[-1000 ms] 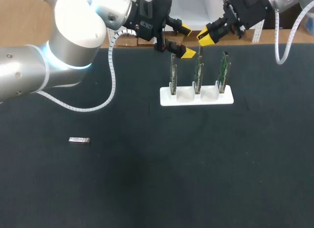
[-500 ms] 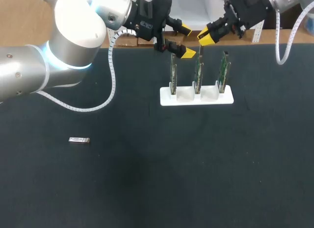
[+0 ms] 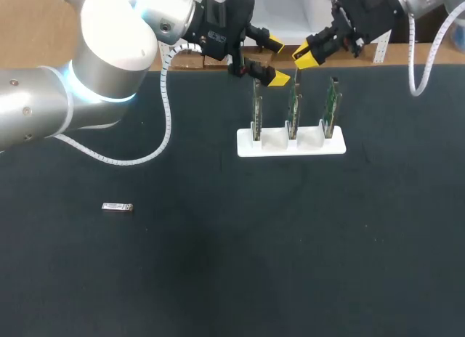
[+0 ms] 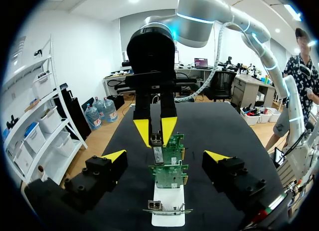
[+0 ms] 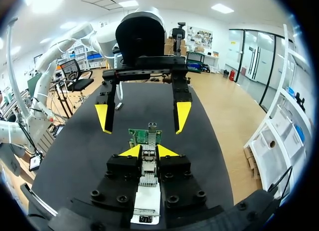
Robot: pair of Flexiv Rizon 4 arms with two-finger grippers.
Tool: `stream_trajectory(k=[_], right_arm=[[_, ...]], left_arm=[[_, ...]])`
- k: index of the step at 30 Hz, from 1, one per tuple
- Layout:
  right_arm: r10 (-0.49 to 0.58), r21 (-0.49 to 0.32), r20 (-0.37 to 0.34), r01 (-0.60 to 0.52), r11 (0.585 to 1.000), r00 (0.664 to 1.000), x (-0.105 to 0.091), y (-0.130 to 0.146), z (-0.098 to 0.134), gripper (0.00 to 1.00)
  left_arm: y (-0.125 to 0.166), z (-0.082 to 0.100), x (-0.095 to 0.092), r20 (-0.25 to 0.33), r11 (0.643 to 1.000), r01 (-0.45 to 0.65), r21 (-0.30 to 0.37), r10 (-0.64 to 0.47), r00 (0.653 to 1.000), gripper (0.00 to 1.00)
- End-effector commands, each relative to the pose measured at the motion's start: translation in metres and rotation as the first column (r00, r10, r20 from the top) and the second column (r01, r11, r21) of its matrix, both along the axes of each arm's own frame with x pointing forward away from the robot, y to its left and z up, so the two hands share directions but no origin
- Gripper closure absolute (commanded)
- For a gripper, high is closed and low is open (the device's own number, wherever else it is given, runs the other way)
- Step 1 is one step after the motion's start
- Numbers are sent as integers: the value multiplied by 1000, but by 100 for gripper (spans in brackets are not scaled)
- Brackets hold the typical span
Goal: Pick up the optical module with the left hand, and insert it into the network port with the right hand.
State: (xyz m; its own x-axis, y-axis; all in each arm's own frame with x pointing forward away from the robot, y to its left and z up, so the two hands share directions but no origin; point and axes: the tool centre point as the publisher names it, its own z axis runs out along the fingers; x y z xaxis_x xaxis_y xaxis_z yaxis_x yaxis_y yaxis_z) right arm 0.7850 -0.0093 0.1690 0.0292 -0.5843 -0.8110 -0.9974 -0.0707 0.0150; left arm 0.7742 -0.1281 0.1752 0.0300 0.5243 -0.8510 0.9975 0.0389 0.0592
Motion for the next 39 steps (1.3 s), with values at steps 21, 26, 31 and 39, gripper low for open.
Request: stream_trajectory(k=[21, 26, 31, 39], right_arm=[[-16, 16, 19, 15, 1000, 1000, 4, -2, 0, 100], [-11, 6, 15, 11, 1000, 1000, 2, -2, -3, 100], [-8, 1, 12, 8, 1000, 1000, 2, -2, -5, 100], [-12, -3, 11, 12, 1000, 1000, 3, -3, -7, 100]], left_arm=[[-1, 1, 1, -4, 1000, -1, 8, 1, 1000, 0], [-1, 1, 1, -4, 1000, -1, 8, 1, 1000, 0], [-1, 1, 1, -4, 1000, -1, 8, 1, 1000, 0], [-1, 1, 1, -4, 1000, -1, 8, 1, 1000, 0]])
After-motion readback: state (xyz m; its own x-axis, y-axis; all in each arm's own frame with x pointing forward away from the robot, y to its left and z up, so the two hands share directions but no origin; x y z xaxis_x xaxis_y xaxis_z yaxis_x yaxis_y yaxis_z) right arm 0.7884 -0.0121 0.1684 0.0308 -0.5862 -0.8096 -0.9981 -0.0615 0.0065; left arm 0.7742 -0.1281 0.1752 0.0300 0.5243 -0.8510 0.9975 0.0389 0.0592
